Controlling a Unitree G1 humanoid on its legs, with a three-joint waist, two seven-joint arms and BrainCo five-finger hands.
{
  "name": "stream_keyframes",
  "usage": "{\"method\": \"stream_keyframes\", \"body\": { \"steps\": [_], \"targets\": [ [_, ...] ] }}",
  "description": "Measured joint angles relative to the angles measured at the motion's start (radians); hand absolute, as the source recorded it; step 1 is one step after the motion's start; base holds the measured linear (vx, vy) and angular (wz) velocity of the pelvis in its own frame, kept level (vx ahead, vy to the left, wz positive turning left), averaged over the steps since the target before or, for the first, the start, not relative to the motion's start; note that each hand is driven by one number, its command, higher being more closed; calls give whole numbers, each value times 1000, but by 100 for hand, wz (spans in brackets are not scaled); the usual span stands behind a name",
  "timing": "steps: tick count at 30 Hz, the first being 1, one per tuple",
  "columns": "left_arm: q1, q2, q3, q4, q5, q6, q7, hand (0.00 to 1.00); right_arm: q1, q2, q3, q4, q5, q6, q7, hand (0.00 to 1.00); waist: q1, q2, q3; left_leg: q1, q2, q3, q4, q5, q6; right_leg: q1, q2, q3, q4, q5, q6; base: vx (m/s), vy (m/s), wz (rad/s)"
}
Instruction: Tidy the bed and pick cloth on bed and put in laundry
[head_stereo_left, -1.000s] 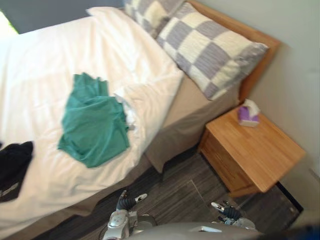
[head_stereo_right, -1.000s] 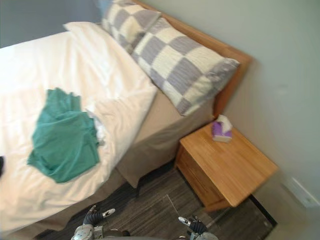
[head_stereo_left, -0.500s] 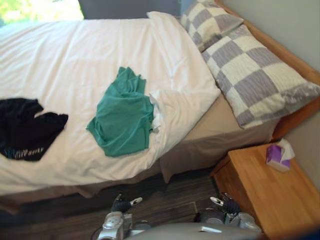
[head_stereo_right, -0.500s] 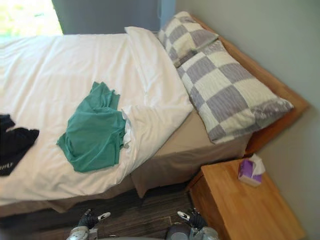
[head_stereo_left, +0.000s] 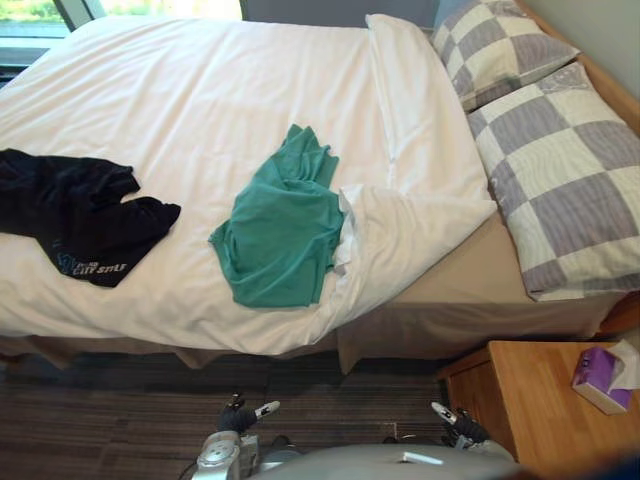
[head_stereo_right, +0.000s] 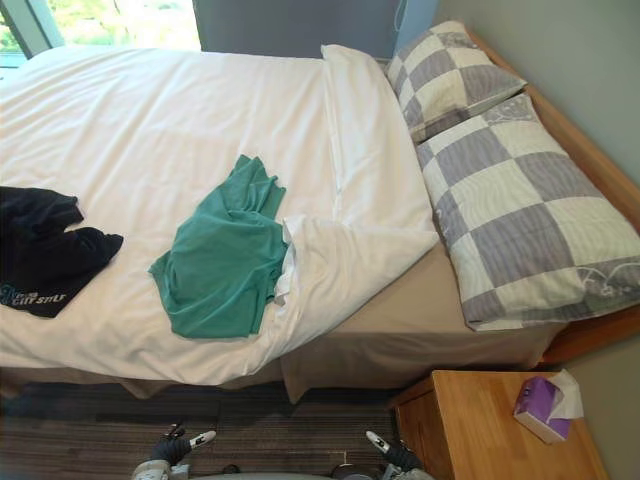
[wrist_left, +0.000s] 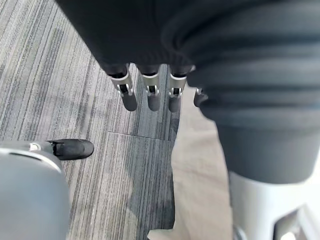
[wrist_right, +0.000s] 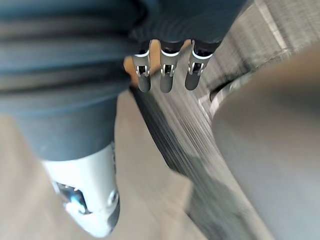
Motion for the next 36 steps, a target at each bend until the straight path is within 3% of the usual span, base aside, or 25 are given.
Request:
{"method": "stream_keyframes", "body": {
  "steps": [3, 5, 8, 10, 11, 13, 16, 20, 22, 26, 29, 36],
  "targets": [
    [22, 8, 41, -1, -4, 2, -31, 0, 21, -23, -182, -38, 29, -35, -69, 0, -24, -1, -5, -1, -2, 18, -1, 0, 0, -3, 1, 24, -11, 4, 0, -97, 13, -15],
    [28, 10, 55, -1, -5, 4, -48, 0, 36, -69, -301, -86, 25, -57, -96, 0, -25, 8, -13, -4, -2, 25, -6, 0, 3, -10, 2, 33, -11, 4, 1, -119, -8, -11],
    [55, 21, 69, -2, -5, 6, -70, 0, 29, -224, -443, -171, -44, -99, -118, 0, -31, 25, -37, -17, -7, 37, -7, -2, 12, -32, 1, 49, -14, 1, 9, -105, -3, -12],
    [67, 36, 69, -4, -8, 9, -82, 0, 19, -342, -462, -211, -25, -81, -51, 0, -39, 34, -46, -22, -8, 35, -7, -5, 9, -29, 1, 50, -24, 0, 7, -60, -1, 6],
    [80, 46, 69, -6, -8, 18, -87, 0, -11, -403, -452, -229, -72, -101, -49, 0, -47, 36, -51, -25, -8, 34, -7, -9, 14, -30, 1, 50, -27, 0, 8, -35, -1, 4],
    [97, 61, 67, -8, -8, 20, -105, 0, -27, -461, -406, -335, -153, -139, -49, 0, -53, 35, -58, -40, -8, 30, -7, -8, 15, -41, 2, 50, -28, 0, 8, -18, -5, 7],
    [146, 77, 60, -11, -18, 11, -127, 0, -59, -535, -292, -622, -227, -139, 14, 0, -60, 26, -75, -74, -12, 26, -6, -12, 19, -65, 1, 58, -38, 0, 8, 80, 11, 9],
    [180, 78, 58, -11, -19, -6, -128, 0, -132, -537, -160, -782, -330, -129, 72, 0, -56, 16, -100, -73, -18, 25, 0, -8, 21, -63, -3, 63, -33, 8, 6, 149, 17, 5],
    [178, 83, 28, -27, -18, -14, -127, 0, -209, -536, -7, -851, -441, -125, 97, 0, -48, 12, -102, -74, -19, 14, 0, -8, 21, -60, -5, 63, -33, 8, 5, 205, 9, 18],
    [175, 79, 19, -54, -18, -25, -127, 0, -301, -535, 141, -883, -520, -113, 113, 0, -29, 18, -98, -75, -18, 8, 0, -8, 21, -47, -6, 46, -33, 8, 5, 120, -5, 22],
    [174, 78, 19, -71, -18, -23, -127, 0, -386, -535, 245, -877, -576, -69, 120, 0, -17, 20, -92, -88, -17, -7, 2, -8, 21, -45, -7, 37, -33, 8, 5, 74, -8, 27],
    [91, 80, 18, -90, -16, -18, -126, 0, -632, -527, 409, -740, -661, 28, 88, 0, 39, -14, 13, -172, -11, -47, 54, -6, 21, -69, -6, 5, -33, 16, 4, -18, -19, 24]
  ]
}}
